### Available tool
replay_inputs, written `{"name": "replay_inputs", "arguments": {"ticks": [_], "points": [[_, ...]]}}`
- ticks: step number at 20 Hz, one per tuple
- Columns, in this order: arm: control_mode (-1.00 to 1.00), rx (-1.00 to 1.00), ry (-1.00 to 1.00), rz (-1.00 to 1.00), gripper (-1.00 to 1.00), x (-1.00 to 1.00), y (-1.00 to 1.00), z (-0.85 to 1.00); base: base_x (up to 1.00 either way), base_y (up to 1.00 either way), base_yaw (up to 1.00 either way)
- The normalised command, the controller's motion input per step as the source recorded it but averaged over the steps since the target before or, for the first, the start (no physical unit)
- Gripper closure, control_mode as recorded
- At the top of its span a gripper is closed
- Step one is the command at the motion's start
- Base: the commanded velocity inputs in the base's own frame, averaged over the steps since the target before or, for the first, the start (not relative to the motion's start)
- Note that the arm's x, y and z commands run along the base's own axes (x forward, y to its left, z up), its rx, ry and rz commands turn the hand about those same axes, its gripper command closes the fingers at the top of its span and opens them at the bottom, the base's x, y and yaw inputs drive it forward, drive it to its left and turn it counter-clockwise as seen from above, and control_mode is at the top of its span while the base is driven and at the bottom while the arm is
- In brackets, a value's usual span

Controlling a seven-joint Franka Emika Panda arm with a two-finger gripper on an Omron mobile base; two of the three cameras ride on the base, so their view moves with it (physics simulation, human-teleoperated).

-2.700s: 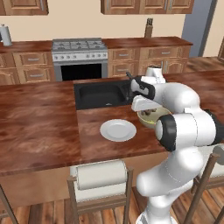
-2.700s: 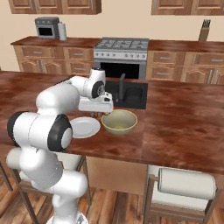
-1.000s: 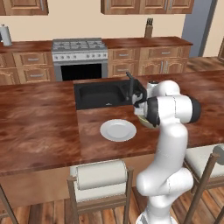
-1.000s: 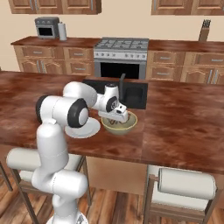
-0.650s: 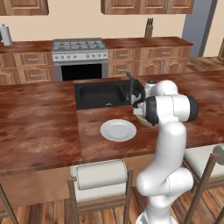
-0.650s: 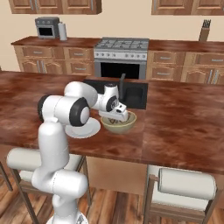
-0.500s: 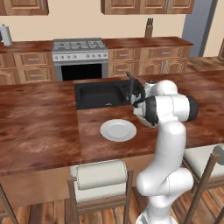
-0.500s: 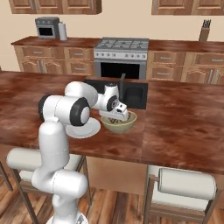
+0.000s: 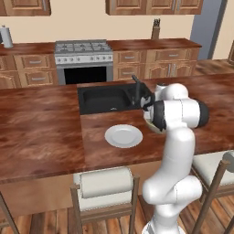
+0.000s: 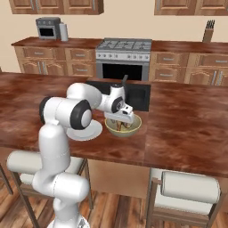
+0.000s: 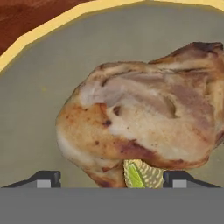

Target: Pick the chicken drumstick and lemon wedge from their plates and place them in the bowl. Then put the bowl in the fridge.

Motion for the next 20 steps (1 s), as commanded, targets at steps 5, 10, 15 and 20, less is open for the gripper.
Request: {"name": "replay_inputs", "arguments": {"ticks": [5, 10, 15, 20], "points": [[-1.00, 0.00, 0.00, 0.00, -1.00, -0.24, -0.09, 0.17, 0.00, 0.00, 0.00], [-1.00, 0.00, 0.00, 0.00, -1.00, -0.31, -0.04, 0.28, 0.00, 0.00, 0.00], [-1.00, 0.00, -0.03, 0.06, -1.00, -0.49, 0.02, 0.21, 0.00, 0.00, 0.00], [-1.00, 0.00, -0.07, 0.21, -1.00, -0.55, 0.13, 0.07, 0.00, 0.00, 0.00]]}}
